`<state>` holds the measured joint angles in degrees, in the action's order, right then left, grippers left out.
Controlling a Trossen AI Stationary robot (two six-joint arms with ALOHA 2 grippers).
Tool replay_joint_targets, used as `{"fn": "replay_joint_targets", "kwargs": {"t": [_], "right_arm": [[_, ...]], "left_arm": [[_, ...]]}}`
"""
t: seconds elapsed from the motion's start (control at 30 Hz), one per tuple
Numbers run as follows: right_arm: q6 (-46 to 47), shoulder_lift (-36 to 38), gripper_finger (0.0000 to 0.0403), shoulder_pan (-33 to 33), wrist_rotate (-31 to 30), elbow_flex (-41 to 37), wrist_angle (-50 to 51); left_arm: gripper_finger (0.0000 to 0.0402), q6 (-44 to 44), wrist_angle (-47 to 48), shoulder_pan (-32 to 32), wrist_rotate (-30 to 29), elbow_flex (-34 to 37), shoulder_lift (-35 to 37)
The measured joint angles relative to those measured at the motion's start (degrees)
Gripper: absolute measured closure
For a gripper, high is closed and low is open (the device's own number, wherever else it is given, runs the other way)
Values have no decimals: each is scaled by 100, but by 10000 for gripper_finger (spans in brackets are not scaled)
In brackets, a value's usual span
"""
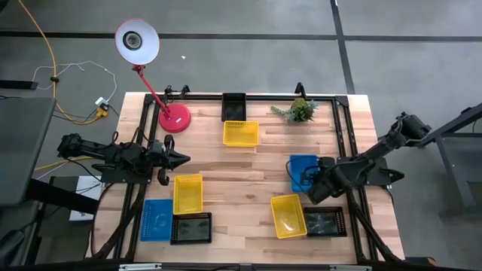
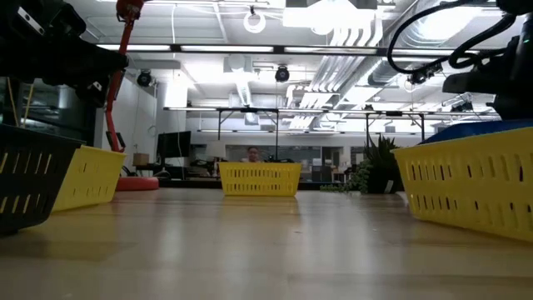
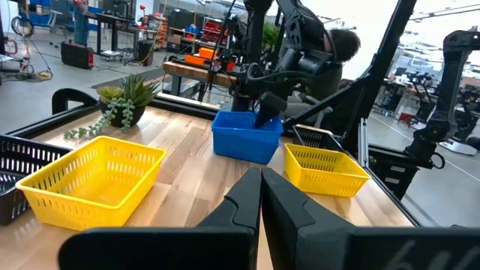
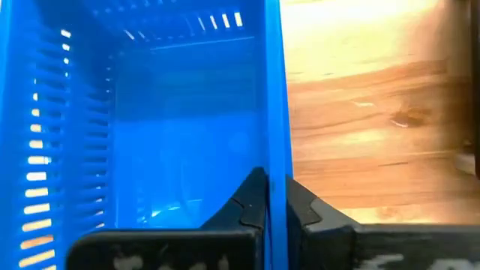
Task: Stack baskets by color
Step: Stack the top blue bin on the right blue bin
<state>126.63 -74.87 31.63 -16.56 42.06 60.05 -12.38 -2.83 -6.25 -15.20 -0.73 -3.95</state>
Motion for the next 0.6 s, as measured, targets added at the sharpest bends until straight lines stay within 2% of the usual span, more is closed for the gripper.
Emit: {"fn": "replay_joint_targets", "kwargs": {"t": [0.4,0.5,0.6], "right_arm": [[-217,51,395,-213,11,0,60],[-219,170,366,-213,28,0,144],[-286,395,319,-213,21,0,259]], "left_arm": [[401,0,0,1,1,2,-1],[401,-2,0,1,0,1,0],[401,0,-1,1,0,0,-1]]}}
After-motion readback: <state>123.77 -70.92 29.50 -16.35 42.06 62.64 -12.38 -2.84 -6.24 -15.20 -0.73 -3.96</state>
